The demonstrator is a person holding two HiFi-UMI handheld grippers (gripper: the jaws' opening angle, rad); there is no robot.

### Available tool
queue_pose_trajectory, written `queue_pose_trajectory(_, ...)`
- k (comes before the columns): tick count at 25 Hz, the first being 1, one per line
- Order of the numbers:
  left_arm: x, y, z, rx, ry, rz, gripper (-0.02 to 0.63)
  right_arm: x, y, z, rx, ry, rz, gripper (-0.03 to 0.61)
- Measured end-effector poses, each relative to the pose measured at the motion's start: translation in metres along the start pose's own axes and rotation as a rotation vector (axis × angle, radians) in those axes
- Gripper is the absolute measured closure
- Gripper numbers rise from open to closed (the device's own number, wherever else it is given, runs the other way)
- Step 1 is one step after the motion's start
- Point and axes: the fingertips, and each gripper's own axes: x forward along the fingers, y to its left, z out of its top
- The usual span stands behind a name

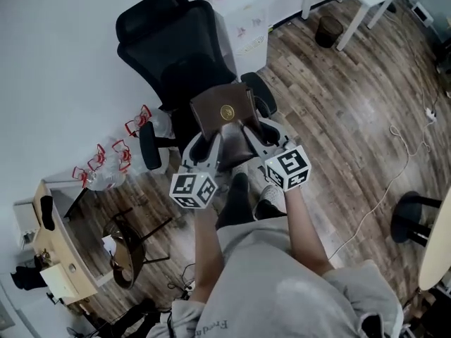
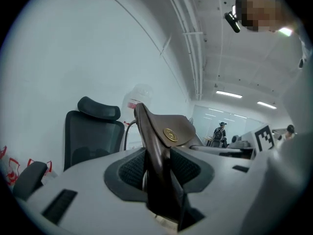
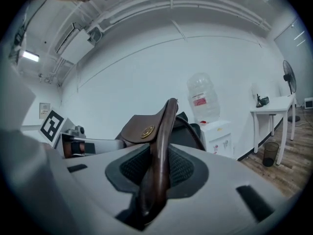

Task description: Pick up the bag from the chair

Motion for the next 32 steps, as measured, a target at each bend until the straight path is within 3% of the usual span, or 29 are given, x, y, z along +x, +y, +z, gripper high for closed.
queue_pose_trajectory(7, -0.01, -0.048, 0.038, 0.069, -0.072, -0.072, 0.472, -0.043, 0.003, 0.05, -0.1, -0.086, 0.006, 0.48)
queue_pose_trajectory(15, -0.02, -0.087, 0.063, 0.141, -0.121, -0.129, 0.474, -0.079, 0.008, 0.076, -0.182, -0.092, 0.008, 0.476)
queue_pose_trajectory(24, -0.029, -0.111, 0.068, 0.229, -0.128, -0.187, 0.472, -0.103, 0.009, 0.078, -0.199, -0.092, 0.023, 0.468)
queue_pose_trajectory(32, -0.031, -0.112, 0.069, 0.26, -0.116, -0.182, 0.472, -0.104, 0.012, 0.08, -0.208, -0.086, 0.024, 0.468)
